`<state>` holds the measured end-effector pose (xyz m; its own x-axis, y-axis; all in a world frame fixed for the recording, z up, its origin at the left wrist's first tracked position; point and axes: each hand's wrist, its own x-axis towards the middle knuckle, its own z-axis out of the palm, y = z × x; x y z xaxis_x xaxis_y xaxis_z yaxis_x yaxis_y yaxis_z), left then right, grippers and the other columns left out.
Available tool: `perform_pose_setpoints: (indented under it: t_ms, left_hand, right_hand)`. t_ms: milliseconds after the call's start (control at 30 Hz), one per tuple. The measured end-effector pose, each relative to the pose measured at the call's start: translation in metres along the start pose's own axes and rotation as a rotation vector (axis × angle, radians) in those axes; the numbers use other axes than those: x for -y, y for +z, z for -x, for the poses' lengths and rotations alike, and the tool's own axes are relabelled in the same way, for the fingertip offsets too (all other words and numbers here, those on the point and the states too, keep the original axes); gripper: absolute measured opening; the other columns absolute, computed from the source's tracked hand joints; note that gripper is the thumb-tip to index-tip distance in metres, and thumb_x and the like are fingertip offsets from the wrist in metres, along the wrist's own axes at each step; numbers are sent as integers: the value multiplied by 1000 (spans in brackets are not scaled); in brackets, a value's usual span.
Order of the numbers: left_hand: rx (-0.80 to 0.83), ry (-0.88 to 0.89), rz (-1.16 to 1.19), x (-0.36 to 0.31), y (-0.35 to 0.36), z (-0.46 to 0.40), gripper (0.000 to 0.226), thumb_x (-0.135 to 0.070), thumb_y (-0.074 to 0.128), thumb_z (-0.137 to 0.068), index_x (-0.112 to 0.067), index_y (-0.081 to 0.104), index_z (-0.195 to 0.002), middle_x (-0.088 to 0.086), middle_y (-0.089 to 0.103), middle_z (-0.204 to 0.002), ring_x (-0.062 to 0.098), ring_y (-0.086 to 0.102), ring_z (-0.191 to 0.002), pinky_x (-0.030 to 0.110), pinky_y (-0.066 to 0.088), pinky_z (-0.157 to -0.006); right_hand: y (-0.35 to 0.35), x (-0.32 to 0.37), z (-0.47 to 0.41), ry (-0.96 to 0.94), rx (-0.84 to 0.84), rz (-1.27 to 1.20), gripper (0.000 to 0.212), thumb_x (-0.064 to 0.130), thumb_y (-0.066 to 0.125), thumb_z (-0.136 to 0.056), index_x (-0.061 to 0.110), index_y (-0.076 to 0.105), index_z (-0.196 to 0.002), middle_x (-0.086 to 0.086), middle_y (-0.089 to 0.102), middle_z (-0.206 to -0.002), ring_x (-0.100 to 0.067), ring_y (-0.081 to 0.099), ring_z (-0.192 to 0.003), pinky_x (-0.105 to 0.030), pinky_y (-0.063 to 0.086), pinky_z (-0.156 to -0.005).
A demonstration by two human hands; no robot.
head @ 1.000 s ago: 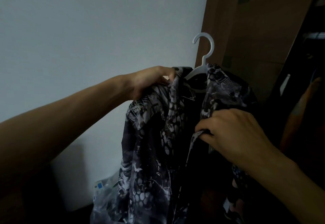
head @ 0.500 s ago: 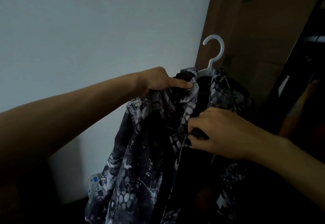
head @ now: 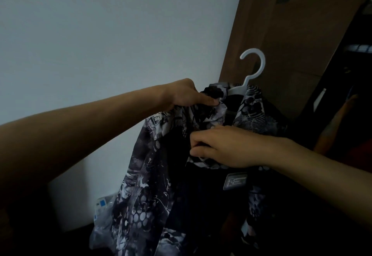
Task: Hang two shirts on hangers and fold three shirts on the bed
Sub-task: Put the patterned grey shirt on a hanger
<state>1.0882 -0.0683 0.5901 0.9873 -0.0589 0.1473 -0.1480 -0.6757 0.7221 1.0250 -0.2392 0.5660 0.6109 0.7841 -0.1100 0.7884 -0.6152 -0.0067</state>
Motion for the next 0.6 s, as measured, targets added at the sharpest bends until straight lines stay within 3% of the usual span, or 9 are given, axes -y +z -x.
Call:
perform_pose_setpoints:
  t_ms: [200, 300, 433, 600]
  left_hand:
    - [-44, -38, 6, 12, -14, -2, 69, -68, 80, -70, -3, 76, -91, 8, 74, -93, 22, 68, -86, 31, 50, -72]
    - [-46, -39, 32, 12, -20, 0, 66, -66, 82, -70, -4, 78, -91, 9, 76, -96, 23, 72, -91, 36, 58, -84]
    - [-34, -44, 63, 12, -25, 3, 62, -65, 82, -71, -6, 80, -90, 7, 79, -92, 21, 75, -86, 36, 62, -86]
    - [9, -44, 98, 13, -30, 9, 61, -63, 82, -72, -4, 81, -90, 9, 81, -86, 26, 78, -84, 44, 62, -89]
  right_hand:
    - [0, -9, 9, 77, -140, -4, 27, 33, 54, -102, 13, 53, -84, -1, 47, -65, -15, 35, -51, -27, 28, -51]
    - [-1, -13, 10, 135, -178, 21, 34, 25, 66, -90, 13, 41, -70, -2, 33, -61, -15, 24, -51, -31, 24, -52]
    - [5, -24, 10, 201, -152, 47, 42, 20, 73, -83, 17, 36, -65, -1, 35, -60, -16, 31, -52, -31, 29, -51]
    - [13, -42, 10, 176, -223, 100, 34, 14, 68, -85, 18, 40, -67, 2, 40, -61, -13, 34, -52, -30, 28, -51]
